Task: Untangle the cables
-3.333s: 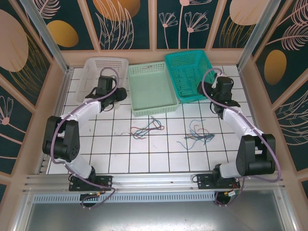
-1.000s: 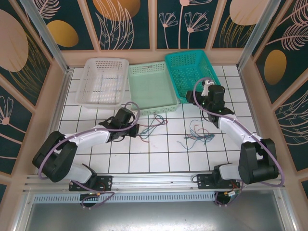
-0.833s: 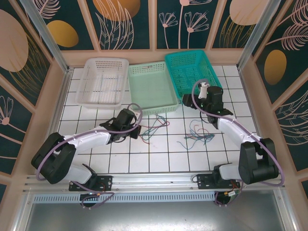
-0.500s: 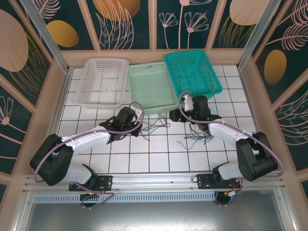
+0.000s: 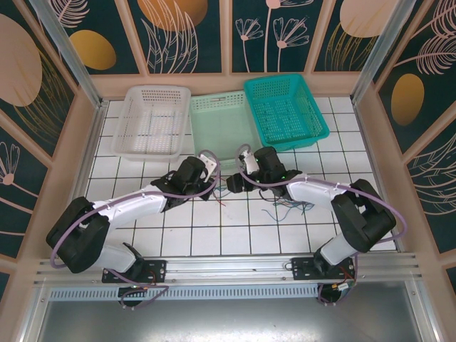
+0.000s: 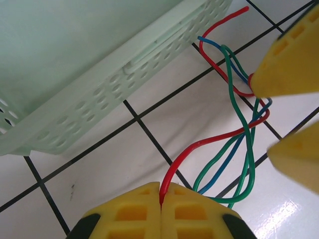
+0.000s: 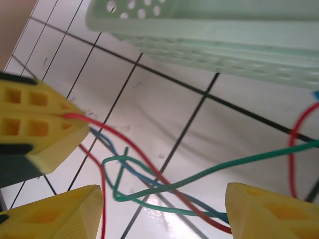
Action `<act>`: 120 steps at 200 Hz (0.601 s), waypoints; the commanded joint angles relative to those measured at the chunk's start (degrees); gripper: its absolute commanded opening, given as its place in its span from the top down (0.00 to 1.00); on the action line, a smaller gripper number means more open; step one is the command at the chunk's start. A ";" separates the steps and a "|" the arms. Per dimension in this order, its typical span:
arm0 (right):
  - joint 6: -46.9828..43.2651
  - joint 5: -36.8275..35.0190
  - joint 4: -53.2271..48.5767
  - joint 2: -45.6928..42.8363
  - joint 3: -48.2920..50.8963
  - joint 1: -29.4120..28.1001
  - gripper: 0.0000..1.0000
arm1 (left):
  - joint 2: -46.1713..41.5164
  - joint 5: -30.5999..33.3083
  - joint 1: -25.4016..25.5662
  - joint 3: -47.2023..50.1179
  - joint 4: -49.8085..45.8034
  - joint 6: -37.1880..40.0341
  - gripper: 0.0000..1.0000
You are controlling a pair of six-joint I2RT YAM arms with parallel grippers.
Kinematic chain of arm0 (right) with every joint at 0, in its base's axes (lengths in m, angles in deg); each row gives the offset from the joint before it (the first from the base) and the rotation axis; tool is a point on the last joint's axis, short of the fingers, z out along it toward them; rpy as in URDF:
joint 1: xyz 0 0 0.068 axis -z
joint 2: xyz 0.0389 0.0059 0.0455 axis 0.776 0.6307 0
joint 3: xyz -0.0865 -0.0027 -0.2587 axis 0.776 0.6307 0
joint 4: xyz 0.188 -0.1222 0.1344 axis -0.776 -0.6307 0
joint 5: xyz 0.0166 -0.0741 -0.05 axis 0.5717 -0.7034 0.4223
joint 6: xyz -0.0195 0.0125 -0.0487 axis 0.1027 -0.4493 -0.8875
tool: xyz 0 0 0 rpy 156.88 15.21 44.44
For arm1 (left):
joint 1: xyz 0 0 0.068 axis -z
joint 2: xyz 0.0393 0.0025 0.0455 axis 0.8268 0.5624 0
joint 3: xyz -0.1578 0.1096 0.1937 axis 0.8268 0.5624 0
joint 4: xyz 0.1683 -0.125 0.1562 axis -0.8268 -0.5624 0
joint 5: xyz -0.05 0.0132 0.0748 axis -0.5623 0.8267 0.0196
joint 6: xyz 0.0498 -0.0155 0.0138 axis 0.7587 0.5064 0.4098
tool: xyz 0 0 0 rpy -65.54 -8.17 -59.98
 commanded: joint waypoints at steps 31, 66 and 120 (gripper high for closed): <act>-1.96 -3.38 2.13 -0.54 -0.60 -0.84 0.34 | 0.86 0.49 0.27 -1.66 2.88 0.04 1.00; -3.39 -9.33 1.59 0.82 -1.05 -1.74 0.34 | -1.07 -0.45 0.27 0.06 5.32 -0.56 1.00; -4.63 -13.07 1.77 3.19 -3.79 -4.39 0.33 | -1.79 -2.02 0.22 0.51 6.27 -0.56 1.00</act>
